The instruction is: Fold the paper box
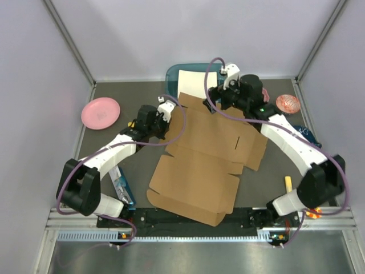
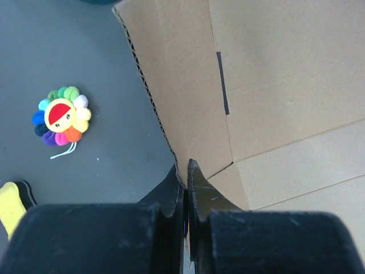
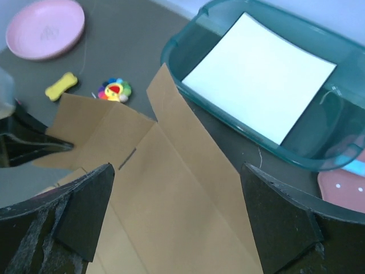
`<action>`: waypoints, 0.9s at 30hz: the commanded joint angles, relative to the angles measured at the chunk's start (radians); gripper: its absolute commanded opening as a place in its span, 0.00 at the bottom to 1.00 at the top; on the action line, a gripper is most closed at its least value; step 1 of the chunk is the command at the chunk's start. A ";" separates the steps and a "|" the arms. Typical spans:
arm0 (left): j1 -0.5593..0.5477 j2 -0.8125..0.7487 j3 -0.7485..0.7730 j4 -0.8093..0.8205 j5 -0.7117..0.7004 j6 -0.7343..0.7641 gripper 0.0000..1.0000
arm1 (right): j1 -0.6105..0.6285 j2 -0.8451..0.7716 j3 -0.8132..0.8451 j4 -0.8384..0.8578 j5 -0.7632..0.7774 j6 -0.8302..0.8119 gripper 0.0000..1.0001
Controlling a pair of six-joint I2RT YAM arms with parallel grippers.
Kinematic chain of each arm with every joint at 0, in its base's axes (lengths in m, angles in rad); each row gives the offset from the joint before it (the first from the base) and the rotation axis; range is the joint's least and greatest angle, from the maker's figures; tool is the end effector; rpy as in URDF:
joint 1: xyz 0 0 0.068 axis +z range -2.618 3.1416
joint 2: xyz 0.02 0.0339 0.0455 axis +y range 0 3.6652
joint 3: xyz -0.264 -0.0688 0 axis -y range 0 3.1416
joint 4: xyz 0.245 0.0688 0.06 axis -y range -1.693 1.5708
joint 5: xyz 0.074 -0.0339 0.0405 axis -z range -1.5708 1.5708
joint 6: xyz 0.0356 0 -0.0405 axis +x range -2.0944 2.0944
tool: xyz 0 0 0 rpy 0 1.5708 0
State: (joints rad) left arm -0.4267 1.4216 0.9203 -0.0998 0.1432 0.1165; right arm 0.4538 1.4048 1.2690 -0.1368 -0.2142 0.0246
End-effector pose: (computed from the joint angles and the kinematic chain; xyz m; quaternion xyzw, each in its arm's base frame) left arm 0.2842 -0.1348 0.2477 0.2689 0.8412 -0.1343 0.4495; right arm 0.2951 0.1524 0.3709 -0.2318 0.7601 0.2251 0.5637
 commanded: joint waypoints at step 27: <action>-0.099 -0.012 0.049 -0.106 -0.235 -0.004 0.00 | -0.023 0.473 0.288 -0.073 -0.255 -0.051 0.70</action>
State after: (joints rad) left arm -0.5228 1.4094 0.9283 -0.1921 -0.0872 0.1429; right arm 0.4168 1.8629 1.5070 -0.1932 -0.4381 -0.0269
